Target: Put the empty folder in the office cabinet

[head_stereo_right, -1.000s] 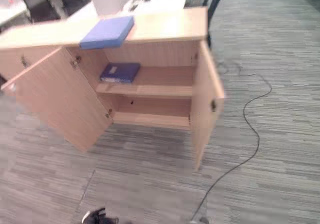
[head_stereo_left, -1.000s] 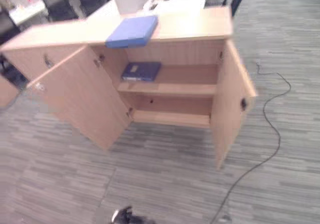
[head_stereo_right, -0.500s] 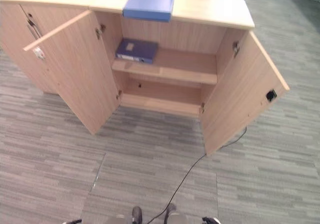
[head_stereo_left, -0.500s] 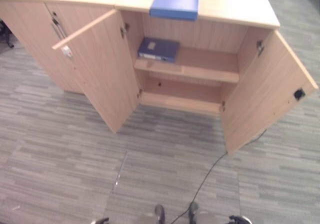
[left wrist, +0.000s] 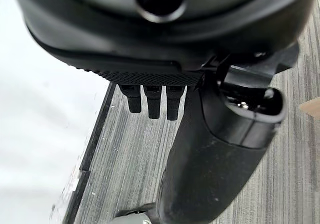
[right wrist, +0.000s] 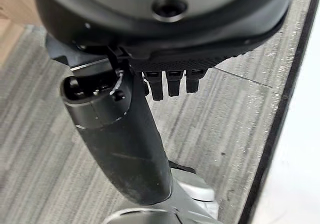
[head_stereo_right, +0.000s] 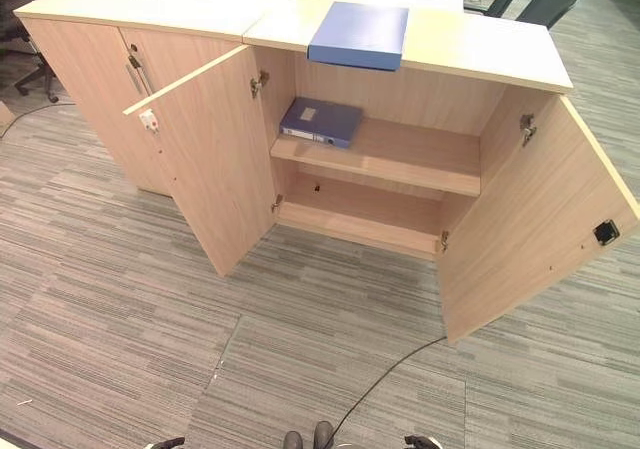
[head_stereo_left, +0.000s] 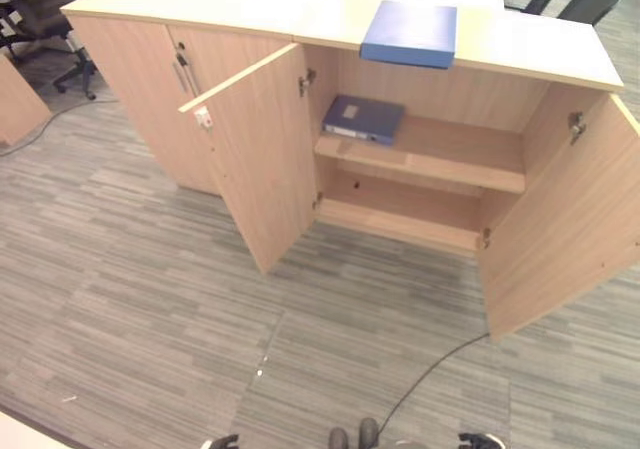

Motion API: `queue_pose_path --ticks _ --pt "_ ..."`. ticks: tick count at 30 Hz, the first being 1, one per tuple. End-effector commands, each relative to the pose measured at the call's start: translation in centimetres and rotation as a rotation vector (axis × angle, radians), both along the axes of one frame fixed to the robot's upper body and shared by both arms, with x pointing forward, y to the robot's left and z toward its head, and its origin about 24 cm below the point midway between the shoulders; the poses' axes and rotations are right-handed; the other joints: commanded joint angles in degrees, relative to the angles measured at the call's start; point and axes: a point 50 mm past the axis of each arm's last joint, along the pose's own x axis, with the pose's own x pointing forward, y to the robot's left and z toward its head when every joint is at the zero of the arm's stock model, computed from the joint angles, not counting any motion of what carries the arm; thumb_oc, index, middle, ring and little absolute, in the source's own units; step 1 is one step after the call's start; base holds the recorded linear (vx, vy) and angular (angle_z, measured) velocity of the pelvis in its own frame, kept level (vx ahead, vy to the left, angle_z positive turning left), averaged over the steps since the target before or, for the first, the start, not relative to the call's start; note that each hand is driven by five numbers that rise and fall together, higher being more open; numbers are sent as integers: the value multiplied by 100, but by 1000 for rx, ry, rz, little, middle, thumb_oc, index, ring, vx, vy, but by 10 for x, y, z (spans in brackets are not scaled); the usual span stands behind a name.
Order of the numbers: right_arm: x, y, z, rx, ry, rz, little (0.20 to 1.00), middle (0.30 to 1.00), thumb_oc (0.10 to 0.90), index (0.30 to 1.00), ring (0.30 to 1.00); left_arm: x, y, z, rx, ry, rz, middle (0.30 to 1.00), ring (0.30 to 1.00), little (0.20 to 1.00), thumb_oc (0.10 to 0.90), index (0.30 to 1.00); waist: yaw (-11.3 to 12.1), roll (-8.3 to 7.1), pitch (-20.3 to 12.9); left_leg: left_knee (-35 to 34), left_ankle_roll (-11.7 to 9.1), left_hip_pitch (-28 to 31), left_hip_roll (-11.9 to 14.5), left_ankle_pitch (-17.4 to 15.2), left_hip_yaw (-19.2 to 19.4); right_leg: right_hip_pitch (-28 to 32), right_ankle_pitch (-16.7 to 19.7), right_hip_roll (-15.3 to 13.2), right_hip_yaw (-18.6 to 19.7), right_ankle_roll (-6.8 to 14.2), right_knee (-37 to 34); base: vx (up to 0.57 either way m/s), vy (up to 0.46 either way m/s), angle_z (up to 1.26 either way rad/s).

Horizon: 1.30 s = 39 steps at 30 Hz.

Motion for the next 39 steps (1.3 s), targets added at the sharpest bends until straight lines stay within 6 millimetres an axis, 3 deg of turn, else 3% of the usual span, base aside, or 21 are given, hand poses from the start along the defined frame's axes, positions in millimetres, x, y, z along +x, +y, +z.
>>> queue_pose_path --ticks 1,5,9,10,11,14,15,18,20,21,22,26,28,30,33,39 --pt "-2 -20 5 -65 3 -4 900 900 800 900 900 15 1 3 14 -33 -3 900 900 900 800 900 -13 -273 141 -507 -167 374 381 -221 -134 461 349 -279 53 835 -914 50 -59 20" --pt "-2 -18 5 -58 -2 0 900 900 800 900 900 7 2 1 22 -4 -3 900 900 900 800 900 5 -302 113 -502 -214 420 427 -259 -122 529 334 -234 43 842 -999 70 -76 15" --pt "1 -16 5 -52 -15 1 900 900 800 900 900 5 5 1 24 3 13 900 900 900 800 900 13 -396 198 178 -267 199 456 -502 -91 579 315 -246 85 823 -999 35 -106 9" --pt "3 -16 5 -50 -19 -5 900 900 800 900 900 4 6 2 19 0 33 900 900 900 800 900 29 -479 316 1073 -338 -152 437 -664 1 626 274 -279 93 793 -960 11 -160 -7" --pt "4 -17 6 -53 -26 -13 900 900 800 900 900 4 6 2 18 -4 42 900 900 900 800 900 79 -534 426 1792 -355 -474 416 -591 -28 696 265 -301 94 754 -934 28 -203 -2" --pt "4 -21 7 -62 -27 -25 900 900 800 900 900 4 2 1 8 -5 38 900 900 900 800 900 103 -532 556 2920 -271 -1145 459 -362 -25 866 244 -288 53 683 -965 60 -110 -11" --pt "2 -24 7 -69 -20 -31 900 900 800 900 900 2 0 0 -1 1 37 900 900 900 800 900 111 -510 546 2856 -188 -1461 351 -381 -42 891 213 -279 94 686 -974 81 -42 1" --pt "-1 -26 7 -75 -12 -31 900 900 800 900 900 -3 0 -1 -3 13 33 900 900 900 800 900 158 -509 500 2340 -152 -1593 194 -430 -155 915 159 -292 180 720 -973 112 8 -34" --pt "-5 -27 7 -80 2 -27 900 900 800 900 900 -7 -1 -2 -7 23 30 900 900 900 800 900 182 -451 471 1630 -228 -1597 150 -91 -282 965 82 -248 226 726 -970 130 23 -42" --pt "-5 -27 7 -80 2 -27 900 900 800 900 900 -7 -1 -2 -7 23 30 900 900 900 800 900 182 -452 473 1626 -228 -1593 150 -89 -281 968 82 -249 226 726 -971 236 49 -2" --pt "-12 -30 7 -92 15 -39 900 900 800 900 900 -8 -2 -2 -9 25 24 900 900 900 800 900 206 -315 464 502 -380 -1708 267 612 -399 1113 -18 -128 301 705 -973 184 37 1" --pt "-19 -32 6 -96 36 -47 900 900 800 900 900 -12 0 -3 -7 32 35 900 900 900 800 900 267 -213 494 -381 -472 -1735 266 913 -588 1311 -155 9 547 653 -936 234 59 4" --pt "-21 -32 6 -96 45 -46 900 900 800 900 900 -19 0 -4 -6 56 39 900 900 900 800 900 311 -146 442 -513 -472 -1778 241 895 -891 1432 -254 118 803 627 -919 286 97 -48" --pt "-24 -31 4 -94 64 -41 900 900 800 900 900 -26 1 -4 3 85 28 900 900 900 800 900 322 -94 371 -513 -478 -1610 259 1160 -1080 1527 -328 165 993 606 -942 293 113 -92" --pt "-24 -28 3 -84 64 -40 900 900 800 900 900 -22 1 -4 2 73 28 900 900 900 800 900 320 -146 314 -506 -414 -1489 257 1238 -875 1566 -403 23 1099 665 -986 285 139 -68" --pt "-2 -25 7 -74 3 -28 900 900 800 900 900 -3 3 0 8 0 36 900 900 900 800 900 351 -236 275 183 -186 -1886 132 787 -421 1322 -534 -388 1161 857 -685 222 138 -46"
